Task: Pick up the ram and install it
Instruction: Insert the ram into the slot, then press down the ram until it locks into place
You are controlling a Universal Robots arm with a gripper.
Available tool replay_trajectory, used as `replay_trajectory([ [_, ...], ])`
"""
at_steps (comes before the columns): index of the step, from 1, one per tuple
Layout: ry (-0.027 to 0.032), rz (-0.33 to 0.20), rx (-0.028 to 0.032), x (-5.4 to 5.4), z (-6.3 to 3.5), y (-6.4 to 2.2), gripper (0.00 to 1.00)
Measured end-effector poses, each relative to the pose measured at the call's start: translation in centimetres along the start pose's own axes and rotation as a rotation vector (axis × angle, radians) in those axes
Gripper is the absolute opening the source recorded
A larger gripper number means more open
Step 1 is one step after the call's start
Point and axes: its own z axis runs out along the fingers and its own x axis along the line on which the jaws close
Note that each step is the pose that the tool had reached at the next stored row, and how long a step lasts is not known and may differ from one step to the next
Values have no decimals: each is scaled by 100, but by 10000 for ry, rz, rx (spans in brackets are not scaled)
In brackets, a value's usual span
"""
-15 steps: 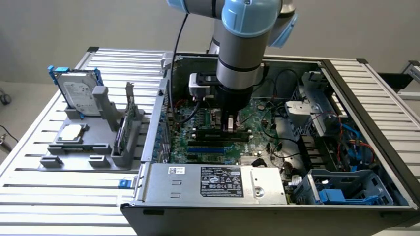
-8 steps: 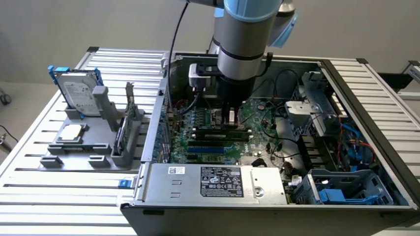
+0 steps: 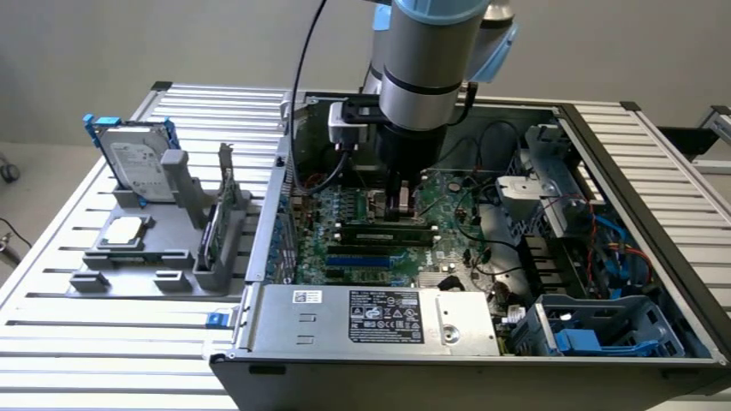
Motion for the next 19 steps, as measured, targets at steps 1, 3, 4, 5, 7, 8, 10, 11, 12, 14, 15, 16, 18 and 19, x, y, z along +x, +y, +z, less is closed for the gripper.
replay_trajectory([
  [1,1,0,-1,0,-1,0,11],
  [3,1,0,-1,0,-1,0,11],
  [4,2,0,-1,0,-2,0,11],
  [5,2,0,-1,0,-3,0,11],
  [7,2,1,-1,0,-3,0,11],
  [8,1,0,-1,0,-4,0,11],
  [10,1,0,-1,0,-4,0,11],
  [11,1,0,-1,0,-4,0,11],
  [12,2,0,-1,0,-4,0,11],
  [14,2,0,-1,0,-4,0,11],
  [15,4,-1,-2,0,-1,1,11],
  [16,5,-1,-2,0,4,2,11],
  [18,2,0,-1,-1,33,16,11],
  [19,2,0,0,-3,52,27,11],
])
